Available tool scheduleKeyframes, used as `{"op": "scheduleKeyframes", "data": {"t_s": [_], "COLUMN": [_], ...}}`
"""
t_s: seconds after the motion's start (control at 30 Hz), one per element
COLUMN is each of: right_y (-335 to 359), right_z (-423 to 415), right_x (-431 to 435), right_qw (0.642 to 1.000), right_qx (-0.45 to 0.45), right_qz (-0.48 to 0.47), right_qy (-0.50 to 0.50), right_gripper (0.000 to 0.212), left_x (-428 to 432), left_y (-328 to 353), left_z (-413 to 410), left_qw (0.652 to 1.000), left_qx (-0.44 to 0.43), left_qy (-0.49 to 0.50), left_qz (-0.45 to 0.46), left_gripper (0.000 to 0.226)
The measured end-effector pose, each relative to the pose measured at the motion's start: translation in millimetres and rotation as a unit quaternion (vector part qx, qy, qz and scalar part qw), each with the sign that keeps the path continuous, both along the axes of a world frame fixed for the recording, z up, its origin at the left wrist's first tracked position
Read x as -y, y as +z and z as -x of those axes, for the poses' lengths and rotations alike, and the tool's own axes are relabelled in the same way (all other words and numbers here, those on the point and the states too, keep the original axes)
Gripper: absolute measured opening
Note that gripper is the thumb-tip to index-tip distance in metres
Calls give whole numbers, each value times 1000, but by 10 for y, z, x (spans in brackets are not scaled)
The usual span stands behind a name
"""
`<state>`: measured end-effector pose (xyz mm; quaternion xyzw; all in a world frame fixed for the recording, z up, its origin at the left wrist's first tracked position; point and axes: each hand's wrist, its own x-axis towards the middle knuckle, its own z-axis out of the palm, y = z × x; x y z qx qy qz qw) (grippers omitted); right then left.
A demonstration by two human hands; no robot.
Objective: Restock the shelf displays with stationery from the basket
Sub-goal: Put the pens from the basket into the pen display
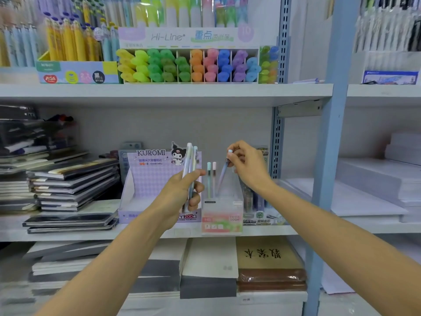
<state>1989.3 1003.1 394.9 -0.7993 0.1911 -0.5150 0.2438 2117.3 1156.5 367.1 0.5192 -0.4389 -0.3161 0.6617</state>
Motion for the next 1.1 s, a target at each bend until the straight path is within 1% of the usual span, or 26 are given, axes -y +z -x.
{"op": "scheduleKeyframes", "data": {"t_s": [0.17,0.3,0.37,0.43,0.6,0.67,0.77,0.93,0.97,1.03,1.1], "right_y": [-115,-117,-98,-96,-114,-123,-155,-102,-77,-21,68], "right_z": [-98,-93,-99,-114,-188,-210,-204,-135,-105,-35,37], "right_x": [99,153,166,160,170,203,242,214,180,67,-98], "right_qw": [997,994,994,994,986,985,985,974,977,990,999], "right_qx": [-50,-80,-81,-85,-73,-76,-95,-181,-175,-111,-43], "right_qz": [53,70,67,69,128,123,106,78,69,59,18], "right_qy": [-5,2,-2,-16,-75,-94,-100,-107,-95,-60,20], "right_gripper": [3,3,5,13,6,5,12,26,28,29,27], "left_x": [21,33,48,62,66,60,54,35,26,3,-15], "left_y": [-49,-88,-112,-136,-167,-162,-153,-144,-141,-131,-113], "left_z": [-39,-51,-42,-38,-47,-50,-45,0,13,38,70], "left_qw": [1000,1000,1000,999,999,999,1000,999,999,999,998], "left_qx": [3,16,24,31,36,32,22,28,31,37,47], "left_qy": [15,-1,-11,-15,-19,-18,-15,-12,-11,-13,-16], "left_qz": [6,7,5,5,9,12,17,22,23,25,23], "left_gripper": [23,22,23,24,24,23,23,23,23,23,24]}}
